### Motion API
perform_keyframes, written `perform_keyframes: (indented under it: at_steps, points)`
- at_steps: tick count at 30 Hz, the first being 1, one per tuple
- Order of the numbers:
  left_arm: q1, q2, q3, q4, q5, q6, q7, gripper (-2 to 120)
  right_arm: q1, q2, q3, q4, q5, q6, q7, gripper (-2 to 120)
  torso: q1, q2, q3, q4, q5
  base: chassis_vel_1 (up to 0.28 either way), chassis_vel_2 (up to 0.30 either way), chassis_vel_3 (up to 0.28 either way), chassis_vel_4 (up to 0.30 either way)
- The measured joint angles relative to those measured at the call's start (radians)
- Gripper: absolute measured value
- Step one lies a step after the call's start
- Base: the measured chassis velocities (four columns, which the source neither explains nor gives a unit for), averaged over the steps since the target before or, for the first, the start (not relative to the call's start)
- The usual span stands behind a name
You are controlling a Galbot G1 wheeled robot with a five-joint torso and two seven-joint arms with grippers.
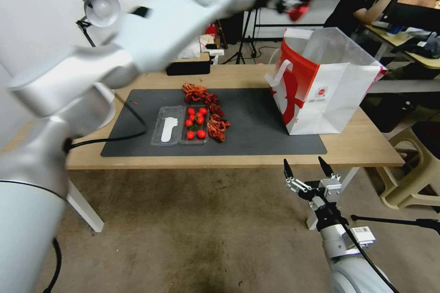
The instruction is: Pick up the trash from the table and place it into the takeout bag.
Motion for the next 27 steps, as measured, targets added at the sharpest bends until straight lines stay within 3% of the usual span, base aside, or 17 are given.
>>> perform_keyframes:
  at_steps: [3, 6, 13, 18, 27]
  points:
    - [0.006, -0.022, 0.007, 0.025, 0.006, 0.0, -0.015, 4, -0.006, 0.004, 0.003, -0.001, 0.0, 0.007, -0.001, 100, 0.0, 0.0, 0.0, -0.0003, 0.0, 0.0, 0.0, 0.0, 0.0]
    - [0.019, -0.025, 0.027, 0.055, 0.02, 0.003, -0.03, 4, -0.018, 0.008, 0.006, -0.001, -0.001, 0.014, -0.004, 100, 0.0, 0.0, 0.0, 0.0014, -0.0008, 0.0, 0.0, 0.0, 0.0]
    - [0.05, -0.02, 0.077, 0.024, 0.025, 0.002, -0.051, 4, -0.011, 0.005, 0.004, -0.002, 0.0, 0.018, -0.005, 100, 0.0, 0.0, 0.0, 0.001, -0.001, 0.0, 0.0, 0.0, 0.0]
    - [0.054, 0.003, 0.083, -0.025, 0.025, 0.008, -0.052, 23, 0.007, 0.005, -0.01, -0.012, 0.002, 0.017, -0.007, 100, 0.0, 0.0, 0.0, 0.0013, -0.001, 0.0, 0.0, 0.0, 0.0]
    - [0.053, 0.021, 0.074, -0.034, 0.031, 0.011, -0.081, 51, 0.008, 0.003, -0.014, -0.012, 0.002, 0.016, -0.008, 100, 0.0, 0.0, 0.0, 0.0008, -0.001, 0.0, 0.0, 0.0, 0.0]
